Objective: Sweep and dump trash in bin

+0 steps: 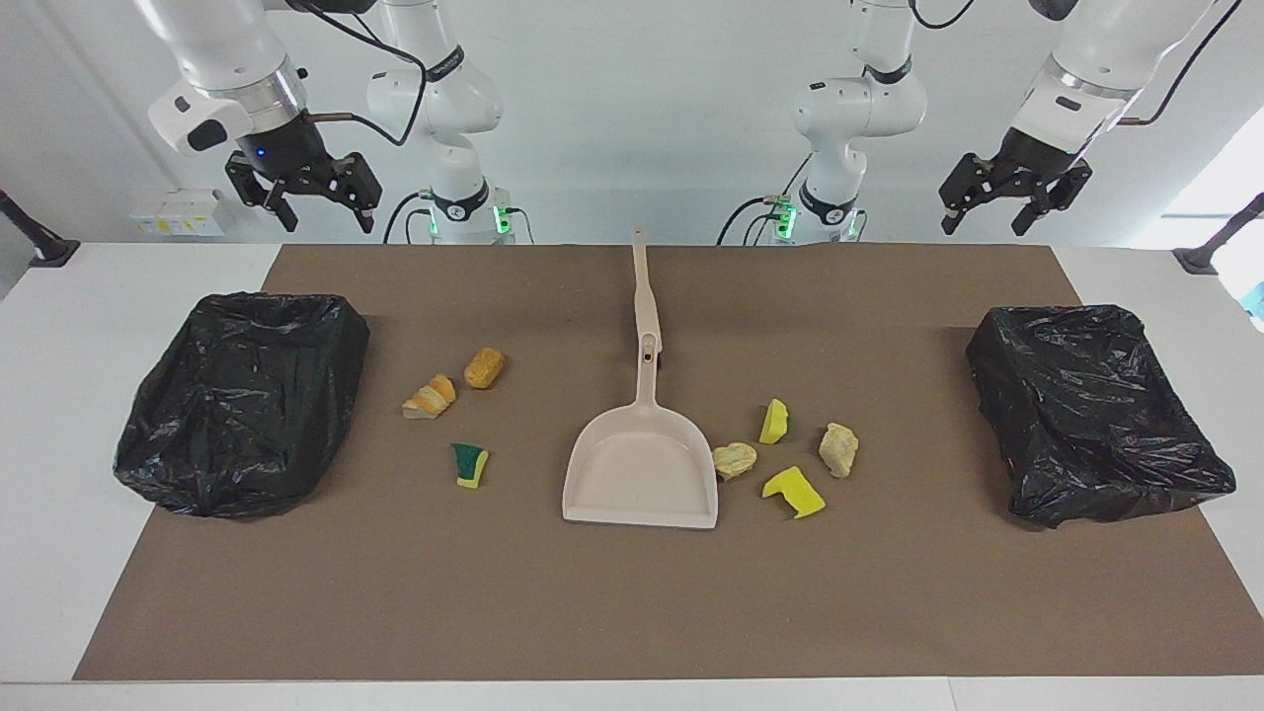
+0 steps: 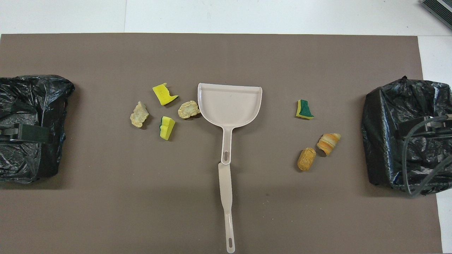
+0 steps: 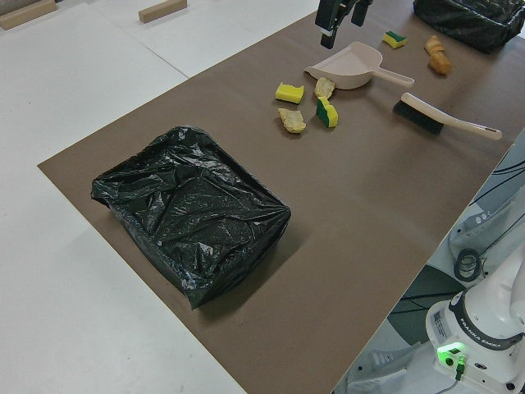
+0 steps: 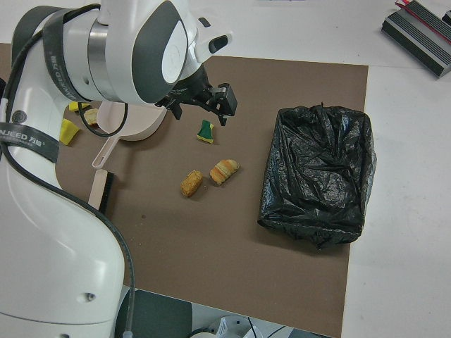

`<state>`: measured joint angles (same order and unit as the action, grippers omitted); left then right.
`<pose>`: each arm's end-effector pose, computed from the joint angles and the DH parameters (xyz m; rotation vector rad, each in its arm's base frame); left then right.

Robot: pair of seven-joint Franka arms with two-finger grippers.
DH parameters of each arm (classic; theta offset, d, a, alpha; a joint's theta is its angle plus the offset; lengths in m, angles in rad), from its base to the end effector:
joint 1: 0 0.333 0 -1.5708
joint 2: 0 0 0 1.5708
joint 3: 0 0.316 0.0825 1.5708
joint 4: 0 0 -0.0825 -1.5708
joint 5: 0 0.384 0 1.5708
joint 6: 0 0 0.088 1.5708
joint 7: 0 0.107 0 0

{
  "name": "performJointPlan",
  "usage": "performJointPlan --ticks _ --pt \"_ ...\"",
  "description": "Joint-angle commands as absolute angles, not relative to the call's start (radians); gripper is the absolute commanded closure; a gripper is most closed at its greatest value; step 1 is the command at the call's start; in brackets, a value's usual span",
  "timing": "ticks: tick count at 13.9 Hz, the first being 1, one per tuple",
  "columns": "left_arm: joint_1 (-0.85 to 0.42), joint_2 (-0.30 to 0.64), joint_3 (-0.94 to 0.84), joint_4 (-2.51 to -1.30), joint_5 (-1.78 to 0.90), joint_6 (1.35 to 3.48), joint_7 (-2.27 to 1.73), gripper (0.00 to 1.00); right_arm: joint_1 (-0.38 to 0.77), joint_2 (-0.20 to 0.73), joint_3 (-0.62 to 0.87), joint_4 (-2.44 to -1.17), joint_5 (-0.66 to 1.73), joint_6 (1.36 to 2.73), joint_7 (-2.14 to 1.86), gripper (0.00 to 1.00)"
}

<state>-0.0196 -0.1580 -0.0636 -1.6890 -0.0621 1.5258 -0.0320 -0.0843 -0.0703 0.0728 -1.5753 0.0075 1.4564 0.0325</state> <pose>0.4972 -0.0511 0.6483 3.0888 -0.0819 -0.0131 0.5206 -0.0036 0.6503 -3.1380 0.0685 0.0766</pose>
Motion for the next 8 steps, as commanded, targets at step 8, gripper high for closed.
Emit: performJointPlan --ticks 8 --pt "-0.313 -0.187 -0.054 -1.877 -0.069 1.672 -0.319 0.00 -0.084 -0.060 0.090 -1.612 0.020 1.542 0.052 0.00"
